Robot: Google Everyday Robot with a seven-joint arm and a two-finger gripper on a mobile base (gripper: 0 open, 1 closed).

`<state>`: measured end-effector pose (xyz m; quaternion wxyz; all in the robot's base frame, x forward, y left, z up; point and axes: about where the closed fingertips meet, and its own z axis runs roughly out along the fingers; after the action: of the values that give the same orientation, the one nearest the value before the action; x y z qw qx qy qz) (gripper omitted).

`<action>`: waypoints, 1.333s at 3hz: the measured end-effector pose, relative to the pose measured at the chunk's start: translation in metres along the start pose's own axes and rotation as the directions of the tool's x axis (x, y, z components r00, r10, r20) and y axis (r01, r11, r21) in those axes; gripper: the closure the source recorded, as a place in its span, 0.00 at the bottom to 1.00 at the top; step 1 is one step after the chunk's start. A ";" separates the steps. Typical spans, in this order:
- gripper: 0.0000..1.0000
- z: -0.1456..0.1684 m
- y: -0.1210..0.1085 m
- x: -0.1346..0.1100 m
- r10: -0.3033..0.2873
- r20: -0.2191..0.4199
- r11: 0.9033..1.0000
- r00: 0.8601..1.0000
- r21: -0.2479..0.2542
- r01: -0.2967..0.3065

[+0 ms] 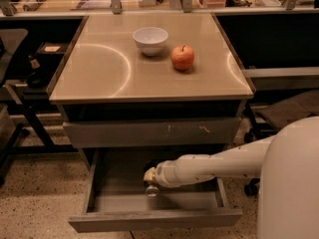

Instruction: Place redbull can into middle drawer

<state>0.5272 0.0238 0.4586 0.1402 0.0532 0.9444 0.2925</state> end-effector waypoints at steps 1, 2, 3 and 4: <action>1.00 0.018 -0.007 0.004 0.012 -0.012 1.000 1.000 0.006 -0.012; 1.00 0.033 -0.012 0.003 0.021 -0.006 1.000 1.000 0.009 -0.021; 1.00 0.060 -0.024 0.014 0.032 -0.026 0.999 0.999 0.003 -0.032; 1.00 0.063 -0.027 0.018 0.039 -0.034 0.999 0.999 -0.001 -0.039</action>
Offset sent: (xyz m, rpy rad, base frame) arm 0.0154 0.0110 -0.0512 -0.0037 0.0131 -0.0331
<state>0.5281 0.0388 0.3888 0.1186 0.0668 0.9451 0.2971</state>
